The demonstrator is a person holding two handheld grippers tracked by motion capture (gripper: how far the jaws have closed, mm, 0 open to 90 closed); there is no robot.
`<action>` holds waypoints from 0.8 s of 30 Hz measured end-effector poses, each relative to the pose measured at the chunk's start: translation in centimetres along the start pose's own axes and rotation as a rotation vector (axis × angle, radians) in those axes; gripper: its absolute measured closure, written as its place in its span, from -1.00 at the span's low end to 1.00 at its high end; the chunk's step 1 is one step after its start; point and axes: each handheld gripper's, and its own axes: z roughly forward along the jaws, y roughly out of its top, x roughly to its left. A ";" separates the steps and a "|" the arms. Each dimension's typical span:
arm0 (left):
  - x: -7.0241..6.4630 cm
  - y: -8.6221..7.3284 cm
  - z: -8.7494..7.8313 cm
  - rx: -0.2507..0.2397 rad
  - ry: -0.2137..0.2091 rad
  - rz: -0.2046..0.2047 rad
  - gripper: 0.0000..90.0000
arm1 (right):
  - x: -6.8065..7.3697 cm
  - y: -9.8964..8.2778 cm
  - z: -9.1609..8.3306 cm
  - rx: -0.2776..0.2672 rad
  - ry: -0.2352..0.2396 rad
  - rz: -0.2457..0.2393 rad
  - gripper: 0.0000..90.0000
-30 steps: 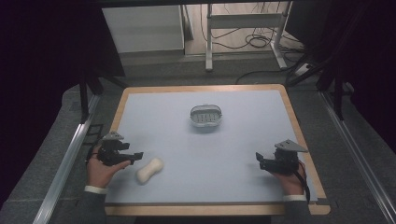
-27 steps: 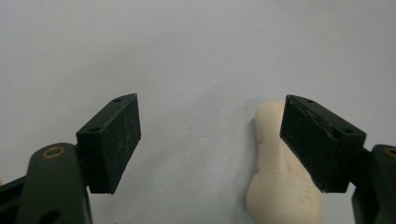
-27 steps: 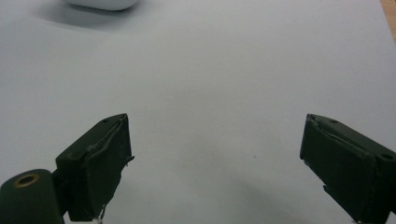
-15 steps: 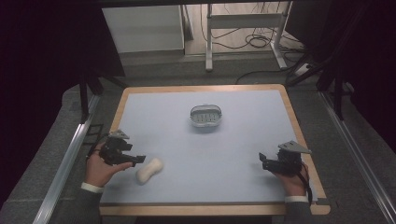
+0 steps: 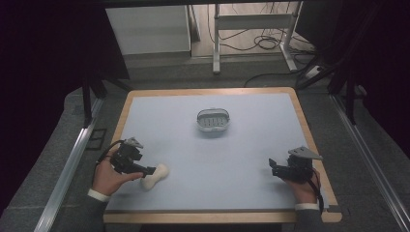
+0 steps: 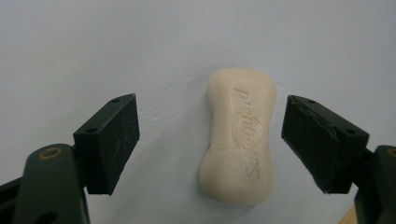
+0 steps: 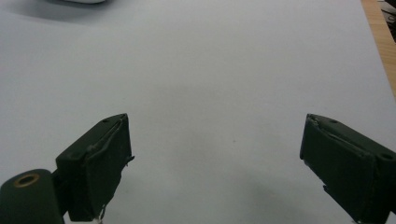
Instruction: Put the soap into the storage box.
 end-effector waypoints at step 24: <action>-1.9 -0.1 3.3 0.130 0.002 0.039 -0.43 | 0.4 0.0 0.1 0.007 -0.002 -0.007 -0.81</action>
